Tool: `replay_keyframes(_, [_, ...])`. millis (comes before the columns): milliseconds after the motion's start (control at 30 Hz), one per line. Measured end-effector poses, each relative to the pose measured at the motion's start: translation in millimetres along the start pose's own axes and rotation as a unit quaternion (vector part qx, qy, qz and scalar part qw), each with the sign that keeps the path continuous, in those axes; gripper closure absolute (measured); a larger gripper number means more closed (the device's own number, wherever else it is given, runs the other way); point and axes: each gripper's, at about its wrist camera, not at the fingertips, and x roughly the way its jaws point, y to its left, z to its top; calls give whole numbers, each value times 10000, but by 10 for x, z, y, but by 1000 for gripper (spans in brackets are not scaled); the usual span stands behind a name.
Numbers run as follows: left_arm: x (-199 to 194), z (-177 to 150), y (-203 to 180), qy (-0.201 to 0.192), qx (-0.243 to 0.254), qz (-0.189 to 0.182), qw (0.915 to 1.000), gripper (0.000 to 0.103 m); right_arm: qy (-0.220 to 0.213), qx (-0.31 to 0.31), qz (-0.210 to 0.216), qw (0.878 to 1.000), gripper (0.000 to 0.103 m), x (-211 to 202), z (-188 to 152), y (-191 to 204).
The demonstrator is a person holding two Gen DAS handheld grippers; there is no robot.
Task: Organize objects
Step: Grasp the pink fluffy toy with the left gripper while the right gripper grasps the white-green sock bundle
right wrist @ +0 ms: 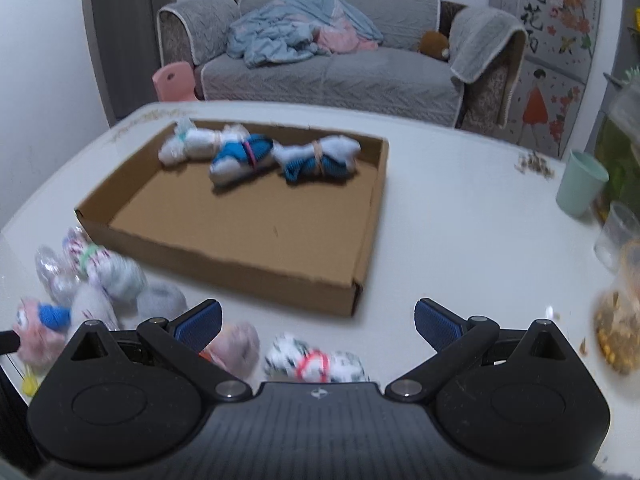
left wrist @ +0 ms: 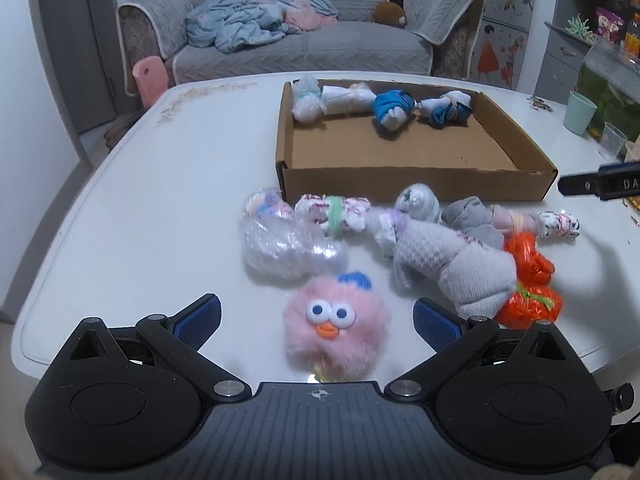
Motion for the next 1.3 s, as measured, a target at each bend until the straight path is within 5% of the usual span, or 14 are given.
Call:
replay_keyframes(400, [376, -118, 1, -27, 93, 155, 9998, 0, 259, 731, -264, 9966, 1, 269, -249, -90])
replay_keyframes(800, [532, -204, -13, -114, 243, 189, 9995, 2, 412, 860, -455, 9944, 1, 413, -379, -87])
replay_keyframes(1300, [586, -201, 65, 21, -134, -26, 9999, 0, 331, 573, -464, 9967, 13, 390, -392, -48])
